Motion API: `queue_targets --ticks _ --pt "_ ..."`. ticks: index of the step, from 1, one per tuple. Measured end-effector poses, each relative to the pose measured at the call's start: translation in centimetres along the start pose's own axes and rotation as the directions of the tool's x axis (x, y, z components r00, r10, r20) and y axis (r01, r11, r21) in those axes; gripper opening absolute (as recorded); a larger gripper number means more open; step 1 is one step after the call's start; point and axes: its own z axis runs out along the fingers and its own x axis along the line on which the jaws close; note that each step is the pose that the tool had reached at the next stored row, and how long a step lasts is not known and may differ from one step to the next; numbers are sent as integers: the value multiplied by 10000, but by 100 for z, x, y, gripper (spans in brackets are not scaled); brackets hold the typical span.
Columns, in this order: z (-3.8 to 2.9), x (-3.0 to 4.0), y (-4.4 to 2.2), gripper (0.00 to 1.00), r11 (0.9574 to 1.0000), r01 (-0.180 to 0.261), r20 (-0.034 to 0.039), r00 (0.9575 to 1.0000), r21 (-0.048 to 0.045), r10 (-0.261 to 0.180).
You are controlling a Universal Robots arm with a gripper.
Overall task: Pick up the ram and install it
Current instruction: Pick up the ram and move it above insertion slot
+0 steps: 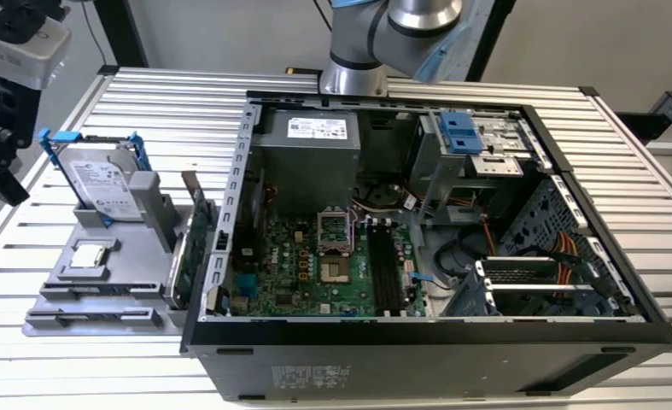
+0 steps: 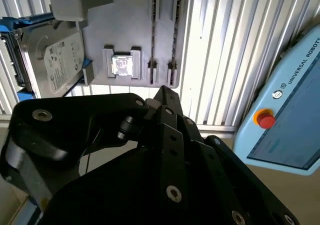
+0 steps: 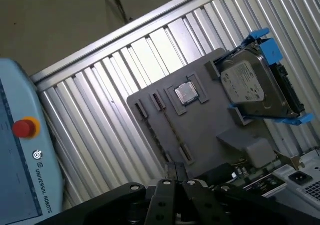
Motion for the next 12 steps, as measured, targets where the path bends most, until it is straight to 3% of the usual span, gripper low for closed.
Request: queue_targets --ticks 4,5,12 --pt "0 -1 0 0 9988 485 -21 9988 -8 -485" --pt "0 -1 1 0 9970 771 -33 9970 -12 -771" --pt "0 -5 3 0 9854 1703 -72 9854 -32 -1703"
